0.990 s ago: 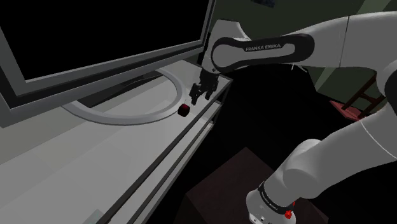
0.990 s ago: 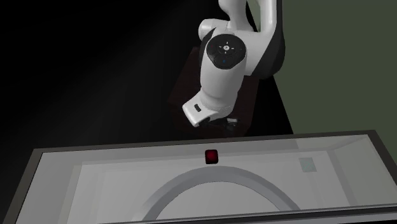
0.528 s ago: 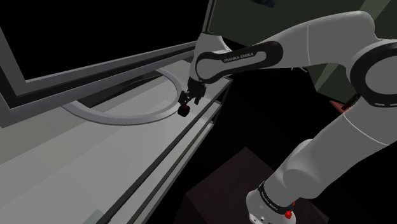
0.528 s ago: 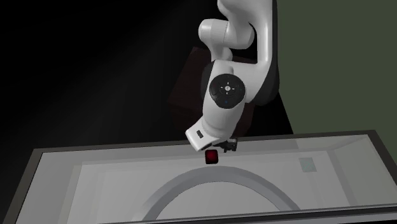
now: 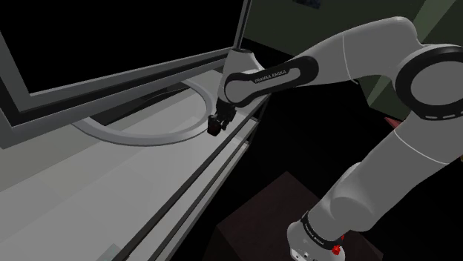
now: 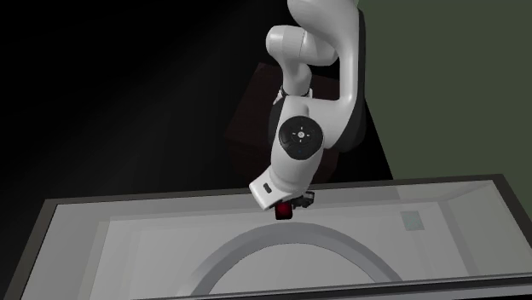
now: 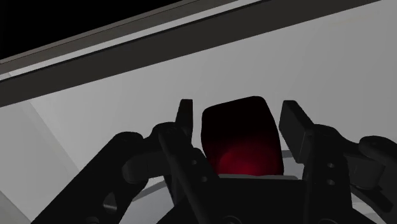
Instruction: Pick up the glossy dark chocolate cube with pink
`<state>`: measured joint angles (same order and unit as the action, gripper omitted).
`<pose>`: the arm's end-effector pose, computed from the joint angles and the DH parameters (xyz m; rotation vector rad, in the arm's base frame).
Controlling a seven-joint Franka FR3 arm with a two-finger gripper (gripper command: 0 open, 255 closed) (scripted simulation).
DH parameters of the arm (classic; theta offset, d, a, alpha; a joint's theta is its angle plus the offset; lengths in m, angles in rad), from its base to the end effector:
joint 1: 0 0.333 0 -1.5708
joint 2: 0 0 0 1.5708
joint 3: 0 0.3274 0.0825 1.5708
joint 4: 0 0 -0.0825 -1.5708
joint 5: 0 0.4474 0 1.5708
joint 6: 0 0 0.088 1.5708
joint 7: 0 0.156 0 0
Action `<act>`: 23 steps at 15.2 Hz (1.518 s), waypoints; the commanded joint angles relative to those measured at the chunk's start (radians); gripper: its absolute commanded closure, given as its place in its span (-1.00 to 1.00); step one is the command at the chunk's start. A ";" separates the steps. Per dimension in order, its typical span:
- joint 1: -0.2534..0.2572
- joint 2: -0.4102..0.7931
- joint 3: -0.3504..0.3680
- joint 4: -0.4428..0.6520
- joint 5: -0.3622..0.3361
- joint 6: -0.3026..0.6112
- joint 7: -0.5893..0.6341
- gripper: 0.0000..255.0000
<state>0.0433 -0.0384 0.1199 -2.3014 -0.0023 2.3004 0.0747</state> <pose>0.5533 0.0907 0.2885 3.1360 0.1412 0.0590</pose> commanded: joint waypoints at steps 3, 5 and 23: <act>0.000 0.002 0.000 -0.001 0.000 0.004 0.001 1.00; 0.000 0.002 0.000 -0.001 0.000 0.004 0.001 1.00; 0.001 -0.087 -0.002 0.100 0.012 -0.186 -0.009 1.00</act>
<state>0.0437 -0.1234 0.1174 -2.2134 0.0096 2.1286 0.0653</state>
